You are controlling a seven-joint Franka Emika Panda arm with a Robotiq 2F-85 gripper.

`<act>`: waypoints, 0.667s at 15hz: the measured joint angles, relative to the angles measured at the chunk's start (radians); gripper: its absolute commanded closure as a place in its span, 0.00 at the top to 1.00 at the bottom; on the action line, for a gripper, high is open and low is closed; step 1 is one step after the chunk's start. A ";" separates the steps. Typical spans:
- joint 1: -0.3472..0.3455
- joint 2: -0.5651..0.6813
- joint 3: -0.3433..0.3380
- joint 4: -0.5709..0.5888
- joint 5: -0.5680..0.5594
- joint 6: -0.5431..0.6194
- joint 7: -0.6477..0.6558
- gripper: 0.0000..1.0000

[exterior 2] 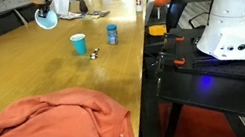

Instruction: Pour the contents in the blue cup on the left into the cup on the right

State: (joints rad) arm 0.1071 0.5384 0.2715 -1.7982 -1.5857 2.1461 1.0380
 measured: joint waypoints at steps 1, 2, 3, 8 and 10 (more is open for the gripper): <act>-0.009 -0.006 -0.003 -0.005 0.048 0.054 -0.008 0.01; -0.016 -0.010 -0.007 -0.009 0.101 0.108 -0.019 0.01; -0.024 -0.012 -0.010 -0.013 0.159 0.161 -0.036 0.01; -0.039 -0.014 -0.029 -0.042 0.505 0.348 -0.195 0.01; -0.030 -0.013 -0.044 -0.051 0.629 0.361 -0.252 0.01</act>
State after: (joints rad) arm 0.0772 0.5250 0.2272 -1.8492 -0.9563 2.5073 0.7857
